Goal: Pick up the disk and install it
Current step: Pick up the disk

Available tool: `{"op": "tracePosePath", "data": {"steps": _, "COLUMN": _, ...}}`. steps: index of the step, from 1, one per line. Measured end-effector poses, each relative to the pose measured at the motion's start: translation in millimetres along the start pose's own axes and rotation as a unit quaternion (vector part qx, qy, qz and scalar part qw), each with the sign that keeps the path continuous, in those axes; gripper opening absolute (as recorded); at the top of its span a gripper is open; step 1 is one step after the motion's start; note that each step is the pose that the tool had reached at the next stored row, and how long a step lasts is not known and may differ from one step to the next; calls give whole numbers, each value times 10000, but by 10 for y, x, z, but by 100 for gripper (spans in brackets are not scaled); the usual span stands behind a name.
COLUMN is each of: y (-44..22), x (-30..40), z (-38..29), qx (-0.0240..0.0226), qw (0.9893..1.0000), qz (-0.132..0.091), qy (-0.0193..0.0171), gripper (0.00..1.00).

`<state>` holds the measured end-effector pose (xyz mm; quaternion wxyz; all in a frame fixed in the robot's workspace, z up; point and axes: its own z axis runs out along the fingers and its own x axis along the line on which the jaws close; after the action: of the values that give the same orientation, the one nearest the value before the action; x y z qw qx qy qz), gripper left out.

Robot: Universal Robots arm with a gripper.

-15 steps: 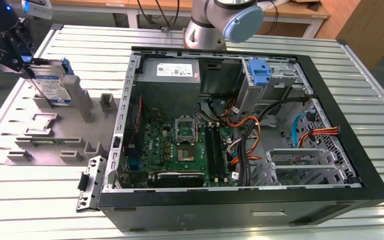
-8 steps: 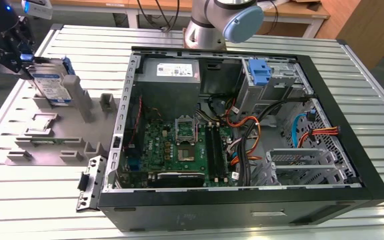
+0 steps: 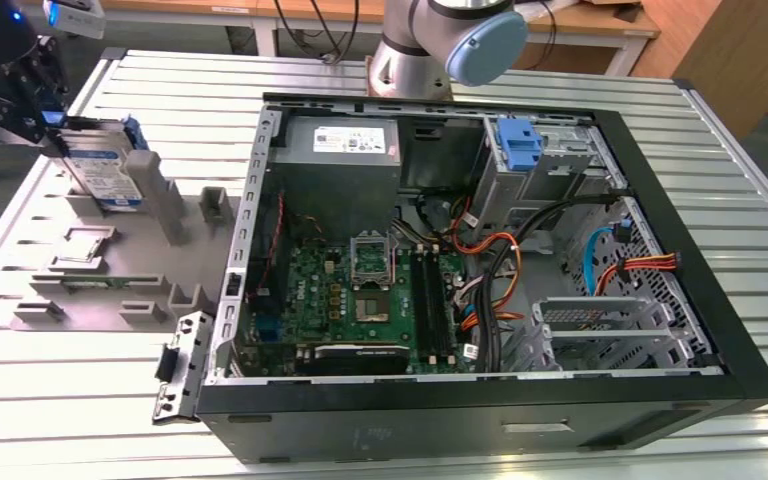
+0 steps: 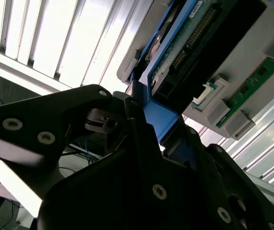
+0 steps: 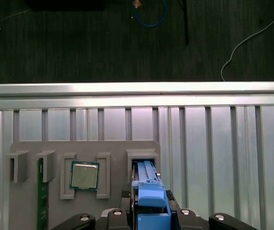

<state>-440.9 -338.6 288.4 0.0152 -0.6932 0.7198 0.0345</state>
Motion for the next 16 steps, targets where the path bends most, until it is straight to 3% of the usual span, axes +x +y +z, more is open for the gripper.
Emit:
{"op": "tracePosePath", "data": {"steps": 5, "y": 0, "x": 0, "z": -1, "qx": 1, "qw": 10000, "qz": 0, "qy": 0, "gripper": 37}}
{"op": "tracePosePath", "data": {"steps": 16, "y": 2, "x": -5, "z": -77, "qx": 0, "qw": 10000, "qz": 0, "qy": 0, "gripper": 37}}
